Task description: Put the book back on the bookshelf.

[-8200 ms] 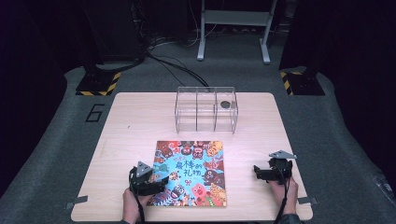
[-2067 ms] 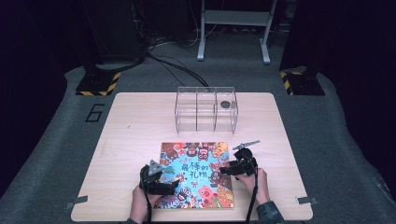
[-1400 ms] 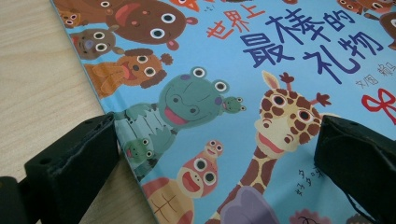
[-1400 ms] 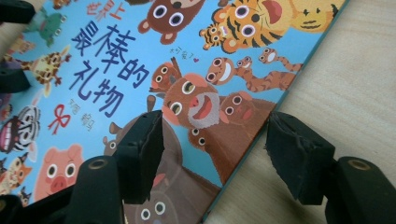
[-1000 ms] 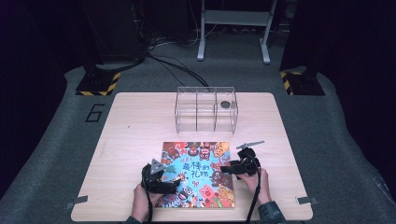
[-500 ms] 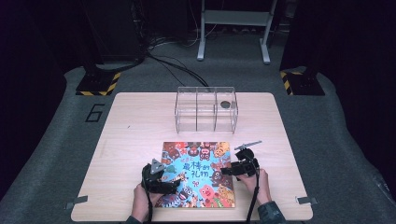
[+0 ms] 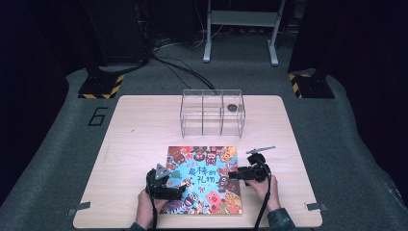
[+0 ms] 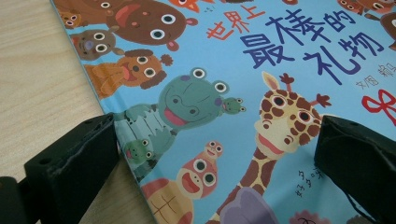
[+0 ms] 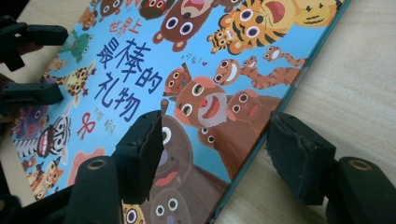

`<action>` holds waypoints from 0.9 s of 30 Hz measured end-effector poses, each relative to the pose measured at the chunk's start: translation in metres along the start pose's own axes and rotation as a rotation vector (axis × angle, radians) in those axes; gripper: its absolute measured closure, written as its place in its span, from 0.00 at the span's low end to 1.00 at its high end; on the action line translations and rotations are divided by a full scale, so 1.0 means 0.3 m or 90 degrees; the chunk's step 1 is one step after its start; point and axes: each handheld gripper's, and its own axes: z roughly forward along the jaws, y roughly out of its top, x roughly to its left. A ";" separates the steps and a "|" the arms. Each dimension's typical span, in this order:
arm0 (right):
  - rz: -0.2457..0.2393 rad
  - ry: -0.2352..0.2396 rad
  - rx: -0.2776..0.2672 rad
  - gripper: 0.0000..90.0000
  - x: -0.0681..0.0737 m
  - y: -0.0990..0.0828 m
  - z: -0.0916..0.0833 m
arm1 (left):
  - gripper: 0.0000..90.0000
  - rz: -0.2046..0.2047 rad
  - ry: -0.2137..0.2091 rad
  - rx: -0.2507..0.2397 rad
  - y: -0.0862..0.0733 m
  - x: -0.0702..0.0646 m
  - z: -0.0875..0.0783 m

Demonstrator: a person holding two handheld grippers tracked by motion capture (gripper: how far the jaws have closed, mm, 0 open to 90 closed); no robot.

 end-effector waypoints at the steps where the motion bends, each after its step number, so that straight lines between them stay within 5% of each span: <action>1: 0.006 0.007 0.001 0.40 -0.001 0.000 -0.003 | 0.00 0.001 -0.004 0.006 0.001 0.002 -0.003; 16: 0.029 0.052 -0.031 0.40 -0.011 -0.008 -0.034 | 0.00 -0.009 -0.012 -0.006 -0.001 0.007 -0.002; 27: 0.024 0.024 -0.015 0.41 -0.011 -0.007 -0.008 | 0.00 -0.001 -0.003 -0.001 0.000 0.001 0.000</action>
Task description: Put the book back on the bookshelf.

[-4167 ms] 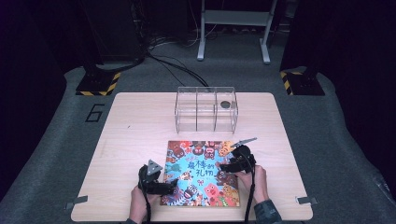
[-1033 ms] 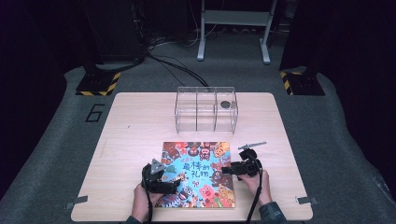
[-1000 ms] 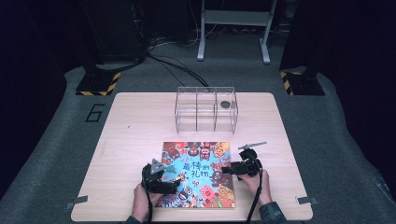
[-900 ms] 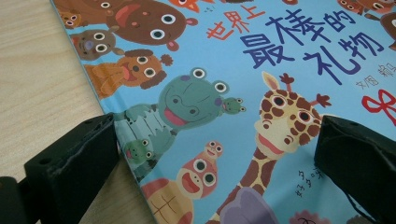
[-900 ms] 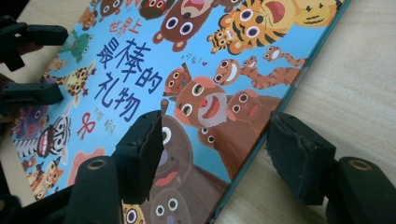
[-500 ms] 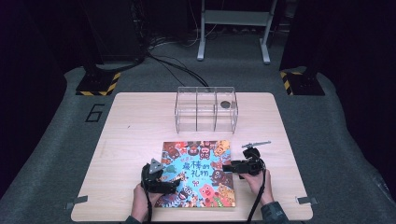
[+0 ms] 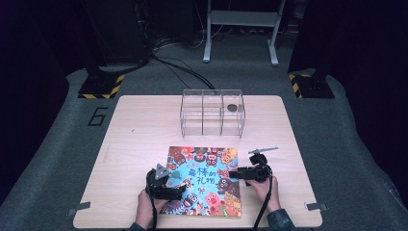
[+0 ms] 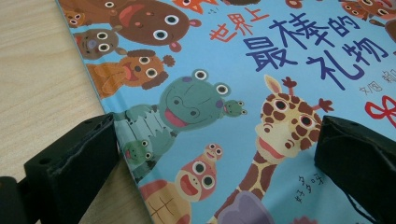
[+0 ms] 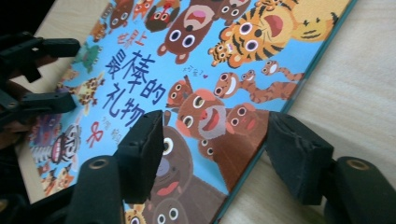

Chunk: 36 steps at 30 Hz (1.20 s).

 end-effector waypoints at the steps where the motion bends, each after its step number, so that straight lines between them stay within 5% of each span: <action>1: -0.004 -0.006 0.002 0.41 0.005 0.003 0.001 | 0.00 0.001 -0.001 0.001 0.000 0.001 0.000; 11: -0.047 -0.066 0.041 0.41 0.037 -0.001 0.014 | 0.00 0.002 -0.013 0.004 0.000 0.009 -0.006; 23: -0.042 -0.061 0.031 0.42 0.032 -0.007 0.012 | 0.00 0.001 -0.007 0.001 -0.021 0.034 -0.031; 28: -0.033 -0.054 0.033 0.42 0.029 -0.005 0.010 | 0.00 0.035 -0.021 0.017 -0.012 0.009 -0.023; 36: 0.000 -0.009 0.006 0.41 0.009 0.003 0.000 | 0.00 0.012 -0.011 0.003 -0.013 -0.003 -0.015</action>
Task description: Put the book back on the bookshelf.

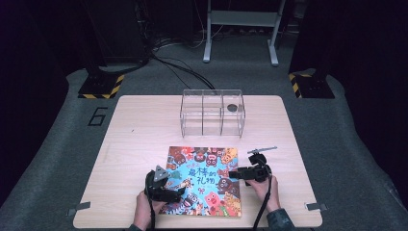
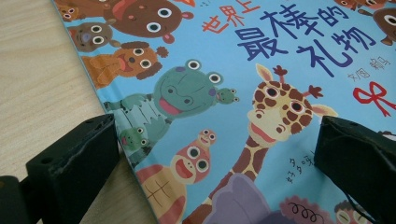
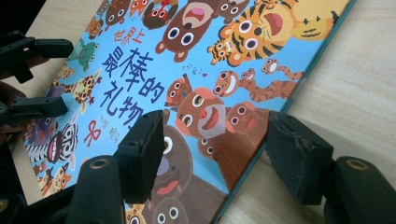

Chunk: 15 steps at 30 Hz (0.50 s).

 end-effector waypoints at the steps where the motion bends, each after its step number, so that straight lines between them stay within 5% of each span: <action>1: 0.000 -0.007 0.008 0.41 0.005 0.003 0.000 | 0.00 -0.008 0.003 -0.001 0.000 -0.004 0.001; 6: -0.003 -0.006 0.010 0.41 0.005 0.004 0.001 | 0.00 -0.007 0.004 -0.002 -0.001 -0.005 0.002; 10: -0.035 -0.057 0.060 0.43 0.034 0.015 0.010 | 0.00 -0.008 0.004 -0.004 -0.002 -0.005 0.001; 15: -0.039 -0.074 0.083 0.41 0.047 0.019 0.013 | 0.00 -0.003 0.006 -0.002 -0.001 -0.004 0.001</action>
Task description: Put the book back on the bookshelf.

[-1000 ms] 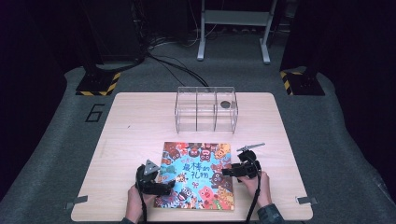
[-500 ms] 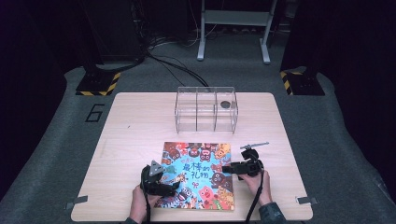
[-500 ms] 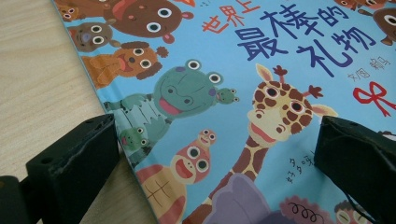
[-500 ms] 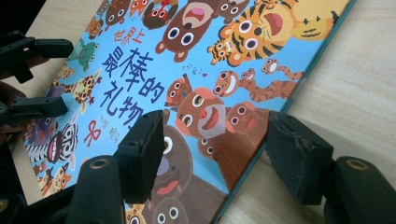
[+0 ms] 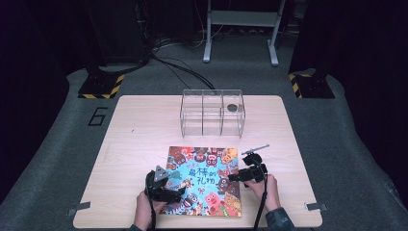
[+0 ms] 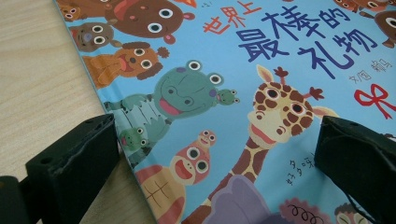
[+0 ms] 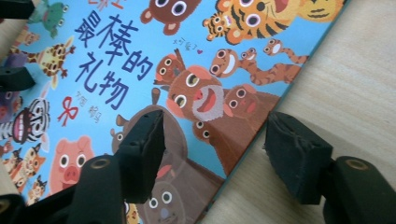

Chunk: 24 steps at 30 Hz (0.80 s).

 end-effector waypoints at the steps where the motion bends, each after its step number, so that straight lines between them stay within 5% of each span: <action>1: -0.004 0.004 -0.010 0.41 -0.002 -0.002 0.001 | 0.00 0.002 0.001 0.000 0.000 0.001 0.000; 24: 0.061 0.112 -0.091 0.41 -0.064 -0.024 -0.022 | 0.00 -0.005 -0.005 -0.004 0.000 0.002 0.000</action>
